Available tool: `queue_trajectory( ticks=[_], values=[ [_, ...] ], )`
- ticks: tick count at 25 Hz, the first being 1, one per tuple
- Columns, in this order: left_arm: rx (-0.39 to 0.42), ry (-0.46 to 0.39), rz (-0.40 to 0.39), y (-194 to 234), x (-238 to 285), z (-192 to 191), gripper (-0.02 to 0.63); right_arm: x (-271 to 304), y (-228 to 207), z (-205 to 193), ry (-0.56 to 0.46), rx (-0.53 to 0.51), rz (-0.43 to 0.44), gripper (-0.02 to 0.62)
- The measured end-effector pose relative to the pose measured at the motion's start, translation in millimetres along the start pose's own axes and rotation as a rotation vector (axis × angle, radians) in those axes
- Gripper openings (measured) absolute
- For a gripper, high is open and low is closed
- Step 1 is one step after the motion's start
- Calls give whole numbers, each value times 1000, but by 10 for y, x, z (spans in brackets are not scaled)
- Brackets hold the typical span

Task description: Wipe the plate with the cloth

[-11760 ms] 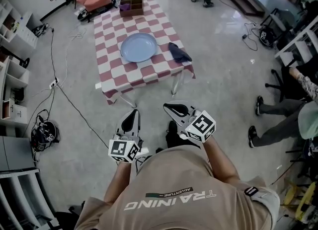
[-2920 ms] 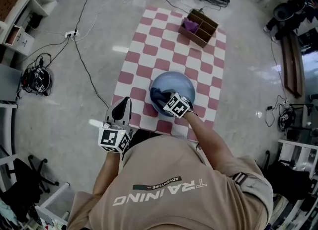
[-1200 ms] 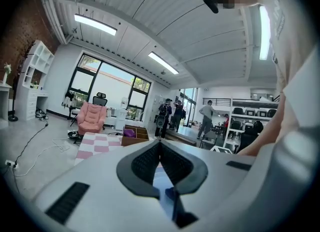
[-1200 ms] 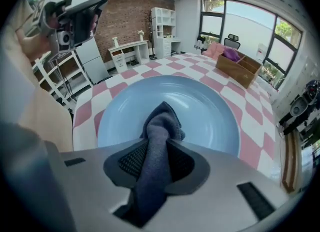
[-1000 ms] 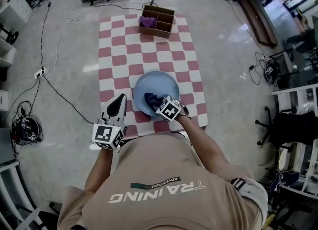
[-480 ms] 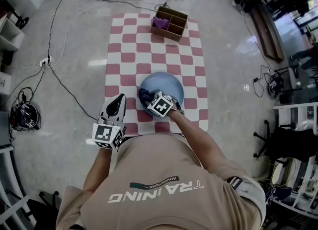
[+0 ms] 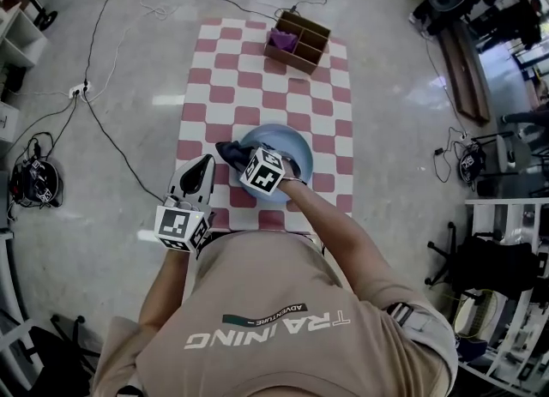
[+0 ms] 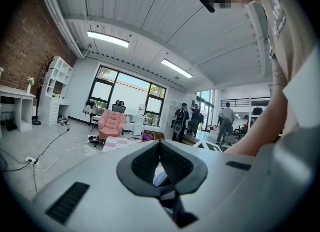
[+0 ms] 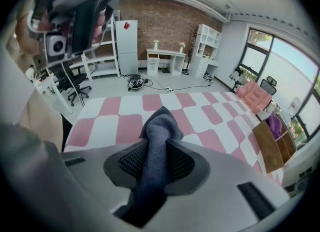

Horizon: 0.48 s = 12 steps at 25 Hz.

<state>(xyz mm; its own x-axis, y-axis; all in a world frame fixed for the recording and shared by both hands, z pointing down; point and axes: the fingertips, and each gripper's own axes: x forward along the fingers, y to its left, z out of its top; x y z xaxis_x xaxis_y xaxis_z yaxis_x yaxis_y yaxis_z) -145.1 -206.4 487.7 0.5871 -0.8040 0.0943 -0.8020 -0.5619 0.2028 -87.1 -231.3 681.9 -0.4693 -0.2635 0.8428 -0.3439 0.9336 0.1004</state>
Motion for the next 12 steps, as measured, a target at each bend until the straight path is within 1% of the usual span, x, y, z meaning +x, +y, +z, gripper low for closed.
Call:
queue_trajectory(
  ticks=[2, 5, 9, 12],
  values=[
    [5, 0, 28, 13, -54, -6, 12, 86, -90, -48, 28, -44, -12, 115],
    [18, 5, 76, 38, -161, -10, 12, 124, -290, -61, 34, -53, -35, 115],
    [25, 3, 120, 19, -253, 18, 12, 111, -652, -200, 57, -1, -80, 115],
    [31, 6, 131, -29, -263, 46, 12, 35, -941, -355, 74, 54, -124, 115]
  ],
)
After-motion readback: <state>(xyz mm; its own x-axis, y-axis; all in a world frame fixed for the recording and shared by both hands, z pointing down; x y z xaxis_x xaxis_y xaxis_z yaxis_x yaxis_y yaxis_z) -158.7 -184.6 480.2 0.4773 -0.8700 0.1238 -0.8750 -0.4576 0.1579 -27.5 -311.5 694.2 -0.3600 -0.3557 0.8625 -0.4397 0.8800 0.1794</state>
